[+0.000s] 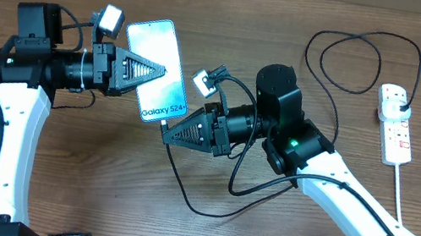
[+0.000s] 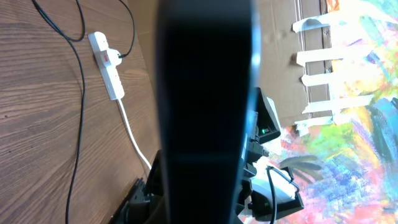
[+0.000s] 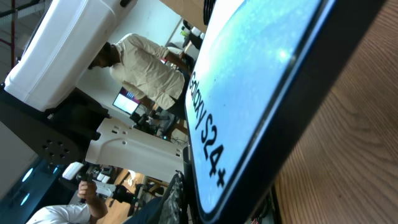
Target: Plug charger to phone and switch on socket
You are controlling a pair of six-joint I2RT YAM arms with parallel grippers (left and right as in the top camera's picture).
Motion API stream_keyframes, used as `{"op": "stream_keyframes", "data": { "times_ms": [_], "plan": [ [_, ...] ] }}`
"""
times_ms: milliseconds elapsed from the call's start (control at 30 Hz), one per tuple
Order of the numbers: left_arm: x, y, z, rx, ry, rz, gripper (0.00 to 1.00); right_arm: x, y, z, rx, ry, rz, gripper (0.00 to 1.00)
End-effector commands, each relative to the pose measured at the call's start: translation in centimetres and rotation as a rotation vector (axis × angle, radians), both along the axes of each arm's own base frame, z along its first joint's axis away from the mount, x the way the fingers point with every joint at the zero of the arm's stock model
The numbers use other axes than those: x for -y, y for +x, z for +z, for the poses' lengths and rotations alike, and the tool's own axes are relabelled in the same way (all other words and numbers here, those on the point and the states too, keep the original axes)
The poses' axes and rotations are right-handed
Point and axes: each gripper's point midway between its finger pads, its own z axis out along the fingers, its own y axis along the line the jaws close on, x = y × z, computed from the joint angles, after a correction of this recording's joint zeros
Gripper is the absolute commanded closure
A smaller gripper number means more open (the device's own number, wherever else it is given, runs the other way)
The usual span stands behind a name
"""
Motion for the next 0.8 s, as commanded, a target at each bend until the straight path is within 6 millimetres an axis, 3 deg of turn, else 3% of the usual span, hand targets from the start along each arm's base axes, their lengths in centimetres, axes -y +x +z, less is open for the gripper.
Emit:
{"op": "stream_keyframes", "data": {
  "times_ms": [0, 767],
  "plan": [
    [0.21, -0.92, 2.12, 0.045, -0.044, -0.035, 0.96, -0.09, -0.07, 0.61, 0.015, 0.011, 0.001, 0.96],
    [0.16, -0.71, 2.25, 0.038, -0.045, -0.035, 0.96, -0.14, 0.2, 0.55, 0.017, 0.008, -0.014, 0.96]
  ]
}}
